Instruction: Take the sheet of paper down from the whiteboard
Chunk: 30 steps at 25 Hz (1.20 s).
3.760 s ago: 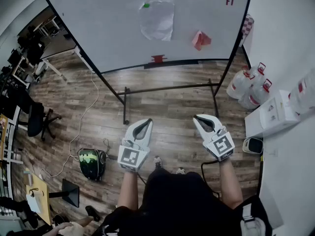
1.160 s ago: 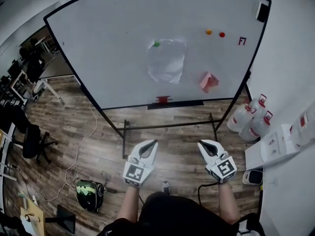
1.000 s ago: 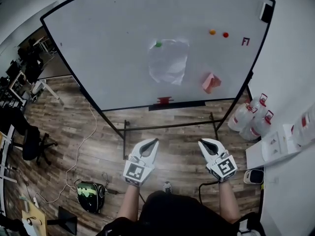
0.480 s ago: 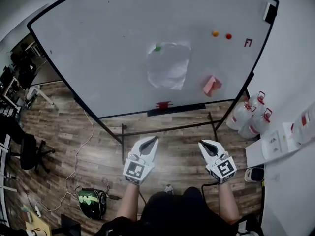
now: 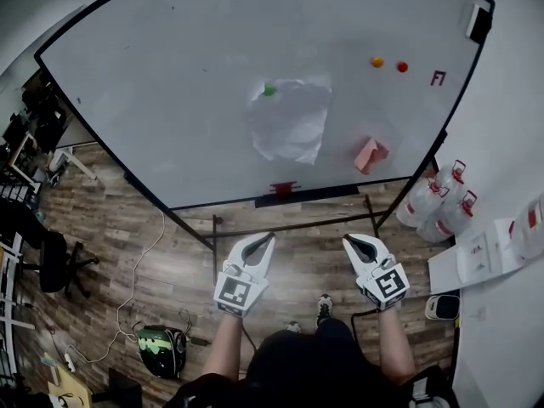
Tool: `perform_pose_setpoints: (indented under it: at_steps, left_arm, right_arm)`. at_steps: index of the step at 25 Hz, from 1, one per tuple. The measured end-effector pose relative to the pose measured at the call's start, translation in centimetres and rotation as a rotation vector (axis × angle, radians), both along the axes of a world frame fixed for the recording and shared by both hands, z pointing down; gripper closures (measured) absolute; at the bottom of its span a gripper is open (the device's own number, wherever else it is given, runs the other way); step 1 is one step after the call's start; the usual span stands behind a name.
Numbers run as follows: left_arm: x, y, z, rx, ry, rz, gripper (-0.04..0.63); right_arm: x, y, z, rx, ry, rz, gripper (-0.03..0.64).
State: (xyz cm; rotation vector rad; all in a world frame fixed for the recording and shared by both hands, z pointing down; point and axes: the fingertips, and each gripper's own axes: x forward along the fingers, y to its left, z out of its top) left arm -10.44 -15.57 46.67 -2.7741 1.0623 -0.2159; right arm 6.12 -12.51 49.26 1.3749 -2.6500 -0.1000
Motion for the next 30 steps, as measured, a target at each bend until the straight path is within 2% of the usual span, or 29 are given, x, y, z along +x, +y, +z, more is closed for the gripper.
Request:
perform_pose_setpoints:
  at_steps: [10, 15, 24, 30]
  left_arm:
    - [3.1, -6.3, -1.2, 0.025, 0.005, -0.136, 0.586]
    - [5.4, -9.0, -3.3, 0.065, 0.015, -0.210, 0.586]
    - [6.7, -11.9, -3.8, 0.075, -0.001, -0.299, 0.586]
    - [7.0, -14.6, -5.6, 0.114, 0.010, -0.335, 0.586]
  right_arm:
    - [2.5, -7.6, -0.5, 0.031, 0.030, -0.140, 0.614]
    - [4.4, -10.9, -1.1, 0.036, 0.005, -0.201, 0.614]
    - [5.3, -14.2, -1.7, 0.065, 0.000, -0.291, 0.614]
    - [5.7, -15.1, -1.6, 0.069, 0.019, -0.310, 0.614]
